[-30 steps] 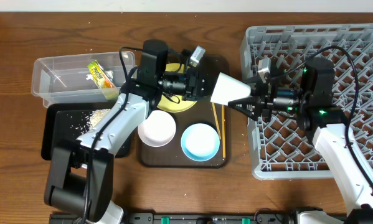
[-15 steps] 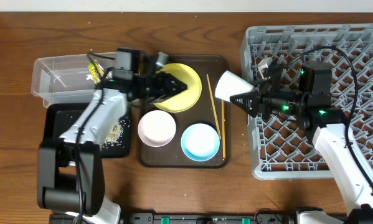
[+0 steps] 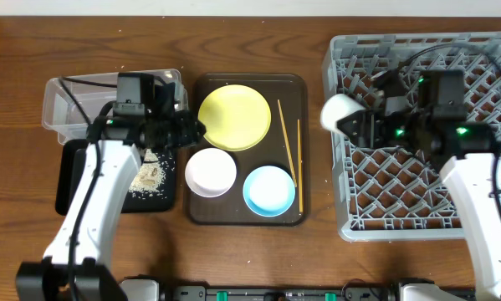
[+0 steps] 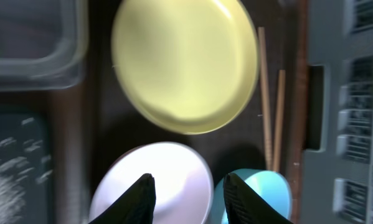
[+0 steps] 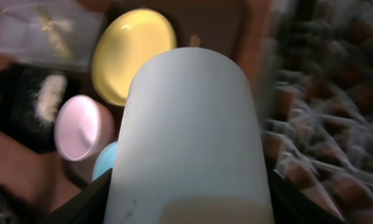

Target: Sort waste into correct bins and load items into the dishwasher rack

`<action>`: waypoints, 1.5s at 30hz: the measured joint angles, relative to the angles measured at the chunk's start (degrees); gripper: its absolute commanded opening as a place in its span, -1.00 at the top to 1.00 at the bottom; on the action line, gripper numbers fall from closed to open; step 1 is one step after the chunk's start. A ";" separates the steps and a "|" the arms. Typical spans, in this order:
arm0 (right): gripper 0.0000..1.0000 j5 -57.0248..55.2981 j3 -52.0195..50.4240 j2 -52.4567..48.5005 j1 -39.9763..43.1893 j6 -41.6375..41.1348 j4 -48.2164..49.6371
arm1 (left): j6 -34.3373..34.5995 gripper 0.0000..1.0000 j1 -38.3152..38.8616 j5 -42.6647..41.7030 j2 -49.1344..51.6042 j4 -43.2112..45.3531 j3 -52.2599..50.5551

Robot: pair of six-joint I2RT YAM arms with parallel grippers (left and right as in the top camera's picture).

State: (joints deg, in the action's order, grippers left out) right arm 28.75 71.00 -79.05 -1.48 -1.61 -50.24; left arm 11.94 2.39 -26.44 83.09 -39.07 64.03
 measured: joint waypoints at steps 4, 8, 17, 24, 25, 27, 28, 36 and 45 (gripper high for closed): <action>0.98 -6.47 5.33 0.02 3.61 -0.57 -6.82 | -0.22 0.22 -0.02 3.45 -1.51 -0.98 0.00; 0.98 -10.71 8.63 0.04 9.62 -0.85 -10.84 | -0.24 0.22 -0.04 4.98 -1.64 -1.01 0.00; 0.98 -19.21 12.50 -1.29 26.21 -1.01 -16.90 | -0.24 0.22 -0.04 5.86 -1.64 -1.01 0.00; 0.98 -22.71 16.63 -9.16 38.10 -1.49 -21.22 | -0.24 0.22 -0.04 5.86 -1.64 -1.03 0.00; 0.98 -23.34 17.64 -10.64 39.30 -1.75 -21.75 | -0.24 0.22 -0.04 5.86 -1.64 -1.03 0.00; 0.98 -24.20 20.15 -13.64 41.46 -2.32 -23.04 | -0.24 0.22 -0.04 5.86 -1.64 -1.03 0.00; 0.98 -24.65 21.62 -15.21 42.51 -2.60 -23.21 | -0.24 0.22 -0.04 5.86 -1.64 -1.03 0.00; 0.98 -26.97 26.08 -22.69 45.92 -4.57 -23.63 | -0.24 0.22 -0.04 5.88 -1.64 -1.03 0.00; 0.68 -27.76 26.16 -30.51 46.69 -5.62 -25.14 | -0.24 0.22 -0.04 5.86 -1.64 -1.03 0.00</action>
State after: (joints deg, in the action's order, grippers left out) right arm 0.99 97.17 -109.56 45.21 -7.22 -75.37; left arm 11.70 2.35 -20.58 81.45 -40.10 64.03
